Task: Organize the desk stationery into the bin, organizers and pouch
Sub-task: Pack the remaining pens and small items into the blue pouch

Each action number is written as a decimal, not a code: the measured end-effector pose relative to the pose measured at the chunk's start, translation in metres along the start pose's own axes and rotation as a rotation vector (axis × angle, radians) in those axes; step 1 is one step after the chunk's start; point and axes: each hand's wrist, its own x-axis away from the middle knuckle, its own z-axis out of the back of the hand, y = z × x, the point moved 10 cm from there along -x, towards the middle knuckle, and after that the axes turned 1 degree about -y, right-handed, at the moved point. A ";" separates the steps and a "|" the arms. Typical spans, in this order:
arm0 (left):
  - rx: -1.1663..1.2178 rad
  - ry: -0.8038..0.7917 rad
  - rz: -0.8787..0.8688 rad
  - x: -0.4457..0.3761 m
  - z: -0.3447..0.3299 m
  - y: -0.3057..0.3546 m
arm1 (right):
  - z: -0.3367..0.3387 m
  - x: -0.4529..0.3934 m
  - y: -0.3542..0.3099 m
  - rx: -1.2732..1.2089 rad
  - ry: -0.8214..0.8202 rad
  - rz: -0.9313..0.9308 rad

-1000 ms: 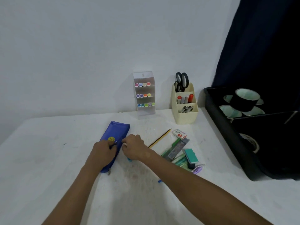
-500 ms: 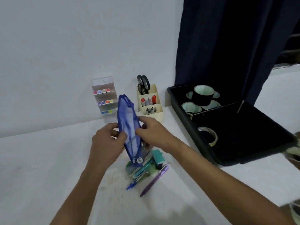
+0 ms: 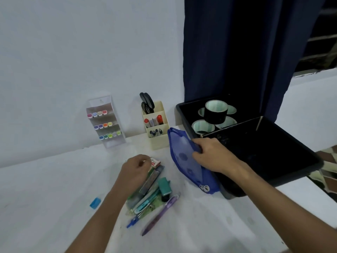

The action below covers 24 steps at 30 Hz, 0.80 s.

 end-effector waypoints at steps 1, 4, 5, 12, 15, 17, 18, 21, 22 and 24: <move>-0.194 0.031 -0.007 -0.009 0.006 -0.009 | -0.002 -0.003 0.000 0.029 0.012 0.015; -0.619 0.022 0.080 -0.034 0.016 -0.050 | -0.006 -0.010 -0.002 0.110 0.032 0.066; -0.668 -0.006 0.124 -0.036 0.017 -0.061 | -0.009 -0.010 -0.004 0.128 0.029 0.085; -0.591 -0.010 0.144 -0.038 0.018 -0.070 | -0.018 -0.005 -0.020 0.313 0.070 0.279; -0.498 0.014 0.118 -0.032 0.016 -0.047 | -0.019 -0.005 -0.023 0.351 0.089 0.327; -0.349 0.044 0.099 -0.024 0.016 -0.023 | -0.019 -0.006 -0.023 0.371 0.112 0.341; -0.247 0.037 0.104 -0.019 0.015 -0.012 | -0.020 -0.006 -0.024 0.380 0.123 0.345; 0.039 -0.078 0.194 -0.005 -0.001 0.016 | -0.019 -0.006 -0.022 0.363 0.138 0.339; 0.110 -0.132 0.226 -0.001 -0.010 0.023 | -0.018 -0.005 -0.022 0.355 0.145 0.339; 0.212 -0.224 0.262 0.003 -0.030 0.035 | -0.017 -0.005 -0.023 0.349 0.162 0.347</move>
